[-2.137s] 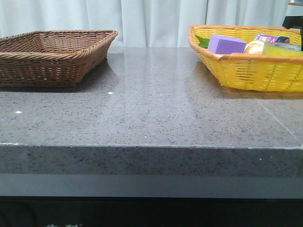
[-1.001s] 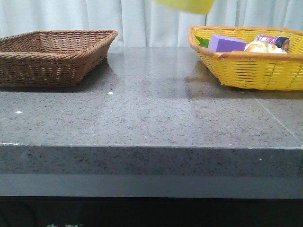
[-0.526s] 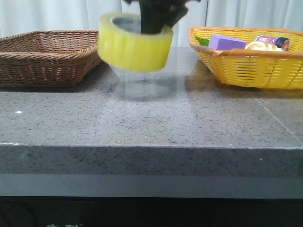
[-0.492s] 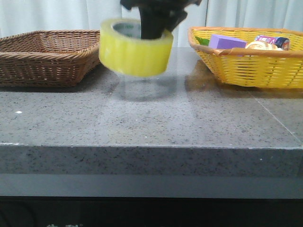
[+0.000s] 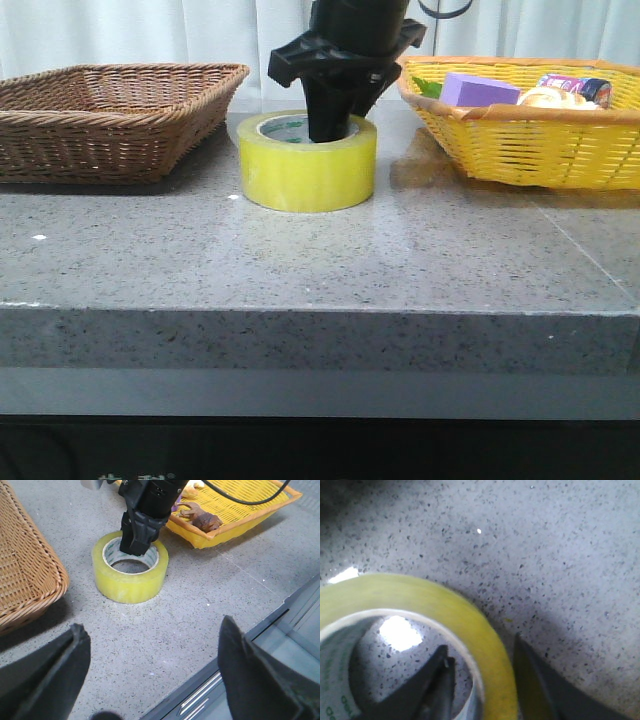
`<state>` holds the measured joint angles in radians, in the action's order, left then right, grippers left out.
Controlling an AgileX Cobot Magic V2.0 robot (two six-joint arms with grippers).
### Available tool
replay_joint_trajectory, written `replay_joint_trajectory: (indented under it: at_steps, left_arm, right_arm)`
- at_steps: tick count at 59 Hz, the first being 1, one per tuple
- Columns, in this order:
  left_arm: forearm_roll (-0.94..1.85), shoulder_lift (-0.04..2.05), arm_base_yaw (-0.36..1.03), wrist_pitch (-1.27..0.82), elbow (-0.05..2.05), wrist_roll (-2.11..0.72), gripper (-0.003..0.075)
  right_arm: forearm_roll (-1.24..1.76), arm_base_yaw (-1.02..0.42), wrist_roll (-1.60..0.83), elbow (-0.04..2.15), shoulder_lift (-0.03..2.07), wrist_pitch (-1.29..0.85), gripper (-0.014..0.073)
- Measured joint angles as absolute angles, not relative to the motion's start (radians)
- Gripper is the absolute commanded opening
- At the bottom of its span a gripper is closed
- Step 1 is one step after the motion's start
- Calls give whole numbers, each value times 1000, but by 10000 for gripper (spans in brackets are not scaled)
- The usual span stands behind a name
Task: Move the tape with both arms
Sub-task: 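Carry the tape roll toward the brown basket and set it on the table, then open the right gripper and raise it away from the tape roll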
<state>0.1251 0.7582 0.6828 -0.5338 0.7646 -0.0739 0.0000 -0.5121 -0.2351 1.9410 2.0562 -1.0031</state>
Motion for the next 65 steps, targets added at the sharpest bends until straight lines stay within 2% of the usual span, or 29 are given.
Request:
replay_joint_trajectory:
  at_steps: [14, 26, 43, 65]
  left_arm:
    - [125, 758, 683, -534, 765, -74, 526]
    - [125, 758, 683, -534, 765, -74, 526]
    - [125, 758, 683, -534, 765, -74, 526]
    - [125, 758, 683, -534, 765, -74, 526]
  right_arm:
    - [18, -512, -219, 1941, 2012, -1005, 395]
    - [125, -470, -166, 1903, 1854, -1033, 395]
    - [256, -315, -163, 1595, 1529, -900, 395]
    - [274, -306, -198, 1227, 1088, -772, 395]
